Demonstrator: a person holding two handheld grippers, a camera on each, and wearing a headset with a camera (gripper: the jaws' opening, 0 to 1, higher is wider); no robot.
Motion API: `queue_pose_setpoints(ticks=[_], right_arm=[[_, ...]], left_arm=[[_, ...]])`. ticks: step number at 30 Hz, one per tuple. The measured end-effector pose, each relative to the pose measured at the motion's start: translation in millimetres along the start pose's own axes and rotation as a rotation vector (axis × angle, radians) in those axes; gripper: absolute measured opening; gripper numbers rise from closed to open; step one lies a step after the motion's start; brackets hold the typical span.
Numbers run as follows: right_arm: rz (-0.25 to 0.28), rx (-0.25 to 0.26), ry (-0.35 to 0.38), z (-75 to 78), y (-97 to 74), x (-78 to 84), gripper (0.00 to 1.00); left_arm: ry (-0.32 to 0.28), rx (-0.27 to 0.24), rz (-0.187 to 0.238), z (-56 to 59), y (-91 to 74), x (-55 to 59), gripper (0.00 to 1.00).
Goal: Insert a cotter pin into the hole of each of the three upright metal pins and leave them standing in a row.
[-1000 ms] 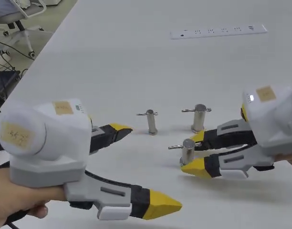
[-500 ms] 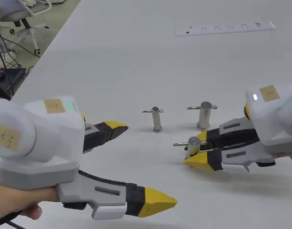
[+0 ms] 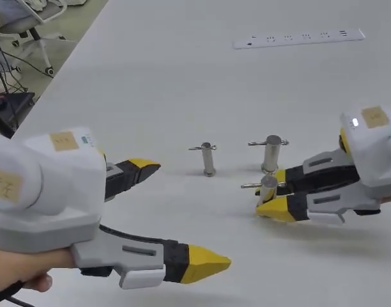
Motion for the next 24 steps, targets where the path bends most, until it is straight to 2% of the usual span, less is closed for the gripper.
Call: queue_pose_setpoints(ticks=[6,8,11,14,15,17,18,24], right_arm=[[-0.008,0.036,0.002,13.6,-26.6,1.5,0.13],[0.007,0.039,0.025,19.2,-37.3,4.7,0.13],[0.018,0.057,0.048,29.4,-52.6,12.5,0.13],[0.002,0.074,0.052,37.8,-63.1,18.7,0.13],[-0.025,0.078,0.038,41.6,-67.4,22.5,0.13],[-0.069,0.084,0.015,46.7,-72.2,27.7,0.13],[-0.074,0.084,0.011,48.6,-73.6,29.3,0.13],[-0.067,0.087,0.025,59.7,-82.4,36.3,0.13]], left_arm=[[-0.011,0.005,-0.016,0.7,-0.4,0.7,0.99],[-0.077,0.021,0.004,2.1,0.5,-0.4,0.99],[-0.083,0.026,0.024,2.8,-0.5,-2.5,0.99],[-0.083,0.025,0.017,3.3,-0.8,-1.9,0.99],[-0.082,0.025,0.01,3.2,-0.7,-0.9,0.99],[-0.085,0.023,-0.005,3.3,0.2,1.0,0.99],[-0.082,0.019,-0.008,3.0,0.8,1.7,0.99],[-0.078,0.012,-0.026,3.1,1.7,2.9,0.99]])
Point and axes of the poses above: the centre of the closed fingertips' face, and the gripper's own axes: y roughly forward along the fingers, z roughly to its right, x roughly out of its underside, the point moved 7 cm from there along -y, roughly backward along the fingers, and after that the axes turned 3 degrees about -z, right-handed, at the moved point
